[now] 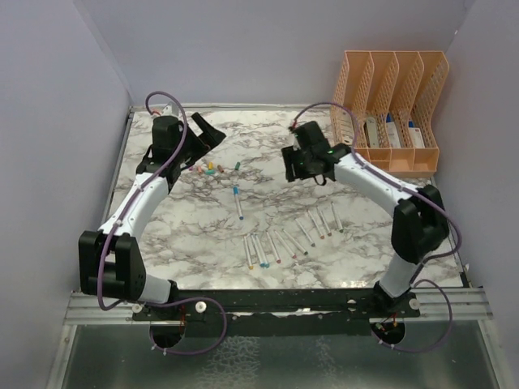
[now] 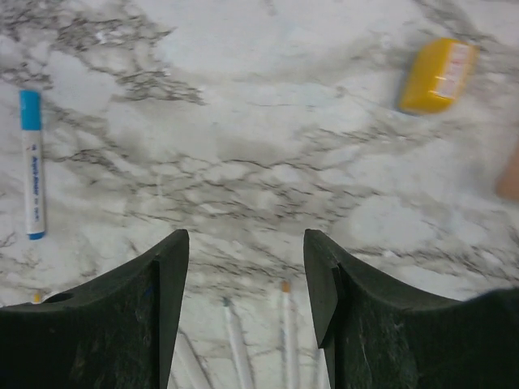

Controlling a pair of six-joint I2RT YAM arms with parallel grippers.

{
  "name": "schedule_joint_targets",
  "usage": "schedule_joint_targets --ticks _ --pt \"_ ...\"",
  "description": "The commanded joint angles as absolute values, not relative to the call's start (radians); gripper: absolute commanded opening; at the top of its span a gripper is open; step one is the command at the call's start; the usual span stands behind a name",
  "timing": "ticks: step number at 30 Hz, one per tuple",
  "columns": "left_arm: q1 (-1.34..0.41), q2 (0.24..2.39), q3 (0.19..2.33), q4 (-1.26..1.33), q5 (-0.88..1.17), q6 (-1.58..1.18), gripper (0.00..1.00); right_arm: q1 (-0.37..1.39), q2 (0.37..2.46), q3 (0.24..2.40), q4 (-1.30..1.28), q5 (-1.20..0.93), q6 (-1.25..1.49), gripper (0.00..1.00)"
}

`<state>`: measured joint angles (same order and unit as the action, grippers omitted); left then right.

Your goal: Open the pen caps

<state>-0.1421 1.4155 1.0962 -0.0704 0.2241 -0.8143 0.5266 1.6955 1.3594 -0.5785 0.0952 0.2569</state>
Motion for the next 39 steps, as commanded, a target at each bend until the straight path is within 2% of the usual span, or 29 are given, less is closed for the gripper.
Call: schedule_joint_targets --ticks 1,7,14,29,34,39 --pt "-0.116 1.345 1.06 -0.049 0.254 -0.841 0.99 0.676 1.849 1.462 -0.555 0.058 0.273 0.59" --pt "-0.069 1.244 1.014 -0.091 0.237 -0.853 0.99 0.816 2.039 1.628 -0.549 0.069 0.291 0.59" --pt "-0.017 1.126 0.966 -0.145 0.213 -0.858 0.99 0.883 2.169 1.754 -0.562 0.055 0.3 0.59" --pt "0.011 1.071 0.95 -0.192 0.224 -0.844 0.99 0.926 2.279 1.814 -0.58 0.08 0.288 0.55" --pt "0.015 1.074 0.944 -0.183 0.228 -0.851 0.99 0.927 2.301 1.817 -0.6 0.086 0.307 0.44" --pt "0.018 1.08 0.944 -0.178 0.226 -0.854 0.99 0.927 2.331 1.826 -0.648 0.093 0.337 0.24"
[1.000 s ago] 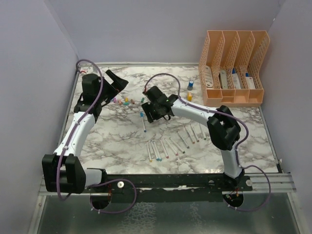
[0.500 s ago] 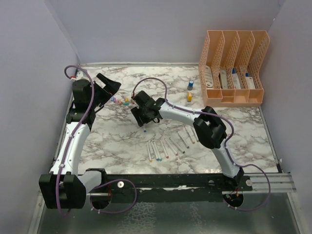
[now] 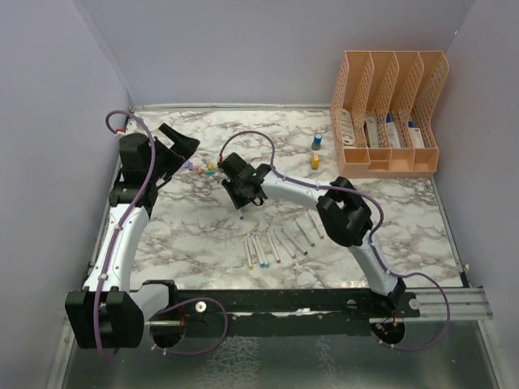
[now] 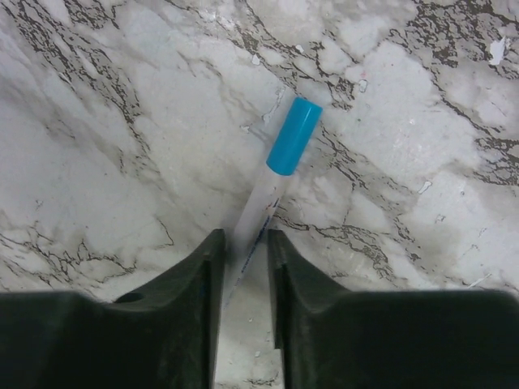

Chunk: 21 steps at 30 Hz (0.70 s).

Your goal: Open the pen caps

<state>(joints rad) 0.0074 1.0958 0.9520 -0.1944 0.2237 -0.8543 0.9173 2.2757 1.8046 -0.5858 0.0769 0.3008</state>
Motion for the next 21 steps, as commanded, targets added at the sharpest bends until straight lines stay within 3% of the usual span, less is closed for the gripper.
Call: schedule_joint_targets --ticks 1,5,15,21 --pt "0.018 1.081 0.944 -0.179 0.223 -0.853 0.99 0.927 2.334 1.826 -0.655 0.093 0.341 0.19" --pt "0.018 1.1 0.93 -0.158 0.242 -0.853 0.99 0.926 2.318 1.802 -0.665 0.099 0.373 0.02" --pt "-0.051 1.228 0.873 -0.045 0.341 -0.913 0.99 0.861 1.954 1.436 -0.342 0.066 0.406 0.01" --pt "-0.219 1.363 0.924 0.015 0.305 -0.924 0.96 0.847 1.831 1.389 -0.358 0.057 0.369 0.01"
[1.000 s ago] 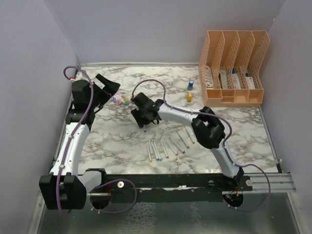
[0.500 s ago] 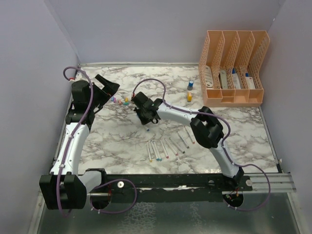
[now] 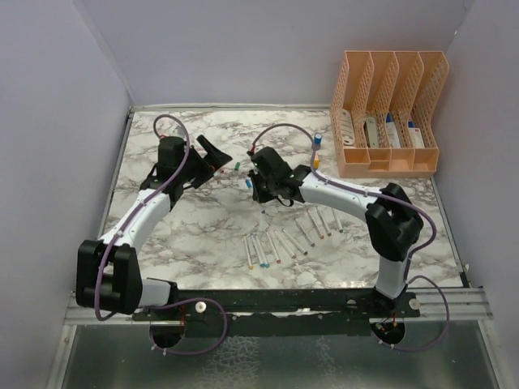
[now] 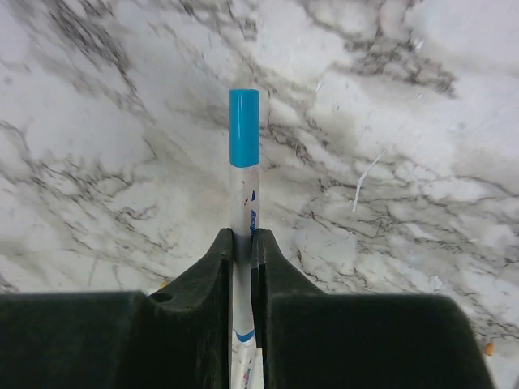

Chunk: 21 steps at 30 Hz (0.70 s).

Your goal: Open the pen caps

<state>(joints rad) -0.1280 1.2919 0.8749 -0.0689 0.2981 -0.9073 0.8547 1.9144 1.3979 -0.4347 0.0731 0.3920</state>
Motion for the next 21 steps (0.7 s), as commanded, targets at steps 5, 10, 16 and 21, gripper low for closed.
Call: schedule_joint_targets --ticks 5,10,16,21 --pt "-0.314 1.458 0.965 0.065 0.29 -0.939 0.86 0.846 1.755 1.337 -0.343 0.064 0.372 0.01" --pt "-0.359 1.5 0.976 0.08 0.278 -0.946 0.78 0.845 1.701 1.306 -0.327 0.064 0.374 0.01" --pt "-0.394 1.53 0.976 0.097 0.272 -0.956 0.65 0.845 1.679 1.295 -0.317 0.057 0.367 0.01" --pt "-0.41 1.551 0.986 0.113 0.272 -0.963 0.49 0.845 1.669 1.288 -0.302 0.048 0.36 0.01"
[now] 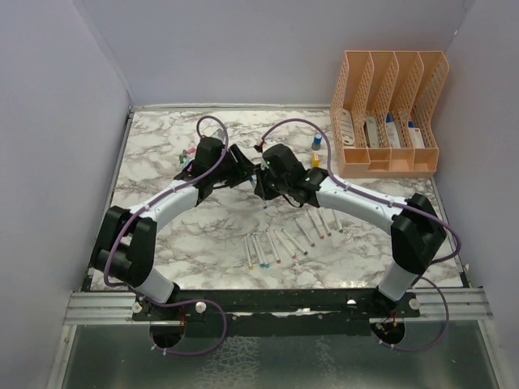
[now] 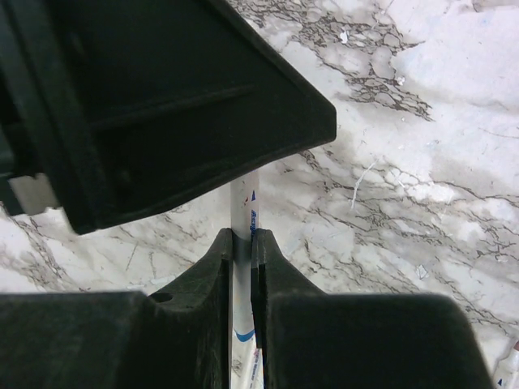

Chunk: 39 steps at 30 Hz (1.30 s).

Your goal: Open the pen caps

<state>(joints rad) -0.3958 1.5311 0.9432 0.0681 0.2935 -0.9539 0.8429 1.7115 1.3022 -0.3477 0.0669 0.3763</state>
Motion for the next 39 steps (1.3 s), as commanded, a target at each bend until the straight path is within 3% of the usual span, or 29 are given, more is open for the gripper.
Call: schedule_joint_targets --ticks 1,7,15,17,19,20,22,24,32,35,39 --pt "-0.412 1.555 0.989 0.114 0.273 -0.964 0.46 0.845 1.667 1.29 -0.302 0.048 0.357 0.01" --pt "-0.42 1.56 0.994 0.117 0.273 -0.964 0.32 0.844 1.659 1.294 -0.298 0.05 0.354 0.01" --pt "-0.422 1.554 0.985 0.119 0.28 -0.964 0.0 0.84 1.646 1.291 -0.293 0.061 0.36 0.01" --pt "-0.422 1.552 0.982 0.119 0.282 -0.965 0.0 0.837 1.646 1.295 -0.295 0.066 0.361 0.02" --pt "-0.422 1.547 0.979 0.119 0.284 -0.966 0.0 0.834 1.649 1.302 -0.302 0.065 0.359 0.18" --pt "-0.423 1.544 0.976 0.121 0.284 -0.967 0.0 0.832 1.65 1.306 -0.305 0.063 0.356 0.33" --pt "-0.426 1.536 0.974 0.124 0.286 -0.973 0.0 0.831 1.657 1.312 -0.311 0.055 0.352 0.54" --pt "-0.428 1.528 0.975 0.128 0.29 -0.979 0.0 0.829 1.666 1.32 -0.315 0.052 0.353 0.62" --pt "-0.444 1.494 0.974 0.153 0.308 -1.017 0.0 0.82 1.7 1.345 -0.303 0.032 0.361 0.62" --pt "-0.45 1.48 0.969 0.164 0.311 -1.032 0.0 0.814 1.71 1.349 -0.296 0.027 0.364 0.56" --pt "-0.457 1.473 0.965 0.169 0.324 -1.042 0.0 0.809 1.716 1.355 -0.284 0.016 0.367 0.39"
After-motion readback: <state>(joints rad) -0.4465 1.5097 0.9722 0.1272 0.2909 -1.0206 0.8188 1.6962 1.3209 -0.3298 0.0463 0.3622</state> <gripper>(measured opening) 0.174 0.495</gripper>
